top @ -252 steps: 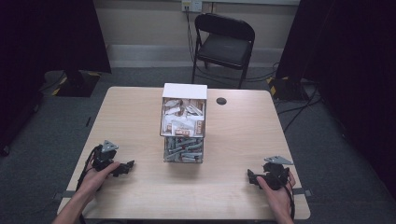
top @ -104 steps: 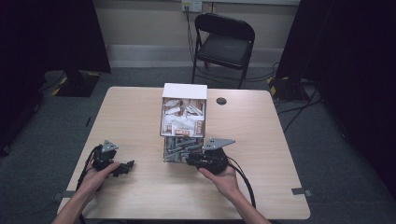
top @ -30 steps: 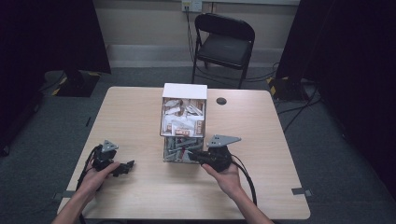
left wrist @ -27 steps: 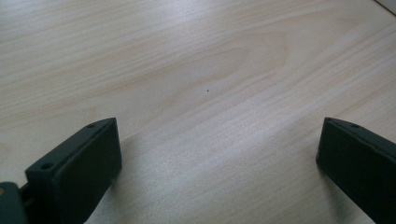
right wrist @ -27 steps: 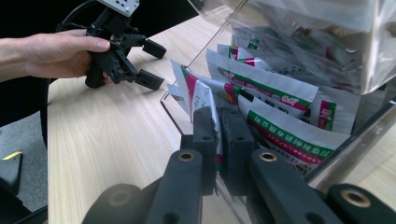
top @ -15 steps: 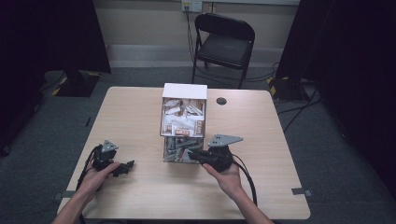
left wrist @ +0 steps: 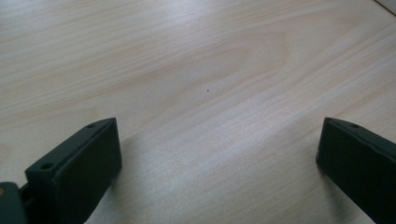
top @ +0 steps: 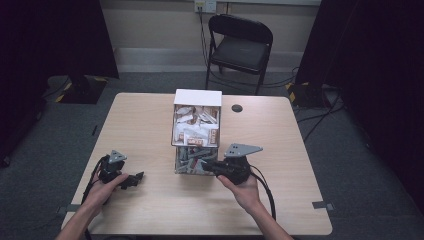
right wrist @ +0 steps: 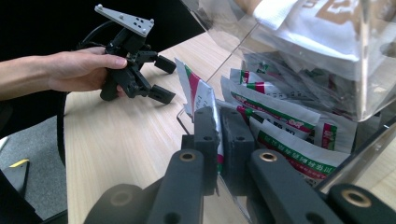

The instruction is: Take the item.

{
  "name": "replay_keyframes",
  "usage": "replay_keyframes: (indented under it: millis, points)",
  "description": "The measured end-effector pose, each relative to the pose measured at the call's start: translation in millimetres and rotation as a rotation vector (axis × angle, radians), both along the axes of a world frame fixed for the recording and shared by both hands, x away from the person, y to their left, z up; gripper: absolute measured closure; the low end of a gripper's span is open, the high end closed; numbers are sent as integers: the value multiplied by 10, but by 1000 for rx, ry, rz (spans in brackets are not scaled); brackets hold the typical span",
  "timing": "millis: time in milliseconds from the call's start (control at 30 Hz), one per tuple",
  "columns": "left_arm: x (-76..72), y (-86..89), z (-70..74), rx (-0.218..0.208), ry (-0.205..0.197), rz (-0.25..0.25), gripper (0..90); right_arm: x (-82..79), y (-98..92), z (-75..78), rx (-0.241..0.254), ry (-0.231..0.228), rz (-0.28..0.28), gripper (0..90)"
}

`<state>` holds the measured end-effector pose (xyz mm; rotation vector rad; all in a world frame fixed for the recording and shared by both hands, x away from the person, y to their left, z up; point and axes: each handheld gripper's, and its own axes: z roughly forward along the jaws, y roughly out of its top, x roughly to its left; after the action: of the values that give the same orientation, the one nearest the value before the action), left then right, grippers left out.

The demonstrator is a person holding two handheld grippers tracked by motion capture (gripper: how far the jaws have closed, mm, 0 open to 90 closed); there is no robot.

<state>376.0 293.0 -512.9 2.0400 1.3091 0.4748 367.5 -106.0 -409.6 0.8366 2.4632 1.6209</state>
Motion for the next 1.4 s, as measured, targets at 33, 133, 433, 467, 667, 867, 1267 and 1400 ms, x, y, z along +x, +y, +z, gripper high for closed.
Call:
replay_keyframes:
  millis: [33, 133, 433, 467, 667, 867, 1267, 1400]
  points:
    - [0, 0, 0, 0, 0, 0, 0, -4, 0, 5, 1, -2, 1, 860]
    - [0, 0, 0, 0, 0, 0, 0, -7, -6, 24, 6, -6, 0, 860]
    - [0, 0, 0, 0, 0, 0, 0, -40, -75, 58, 12, -3, -11, 860]
    - [0, 0, 0, 0, 0, 0, 0, -45, -86, 63, 11, -4, -13, 860]
    - [0, 0, 0, 0, 0, 0, 0, -67, -139, 76, 10, -4, -24, 861]
    - [0, 0, 0, 0, 0, 0, 0, -90, -205, 109, 2, -4, -32, 860]
    - [0, 0, 0, 0, 0, 0, 0, -120, -381, 81, 19, 1, -64, 861]
    - [0, 0, 0, 0, 0, 0, 0, -123, -420, 95, 23, -2, -69, 861]
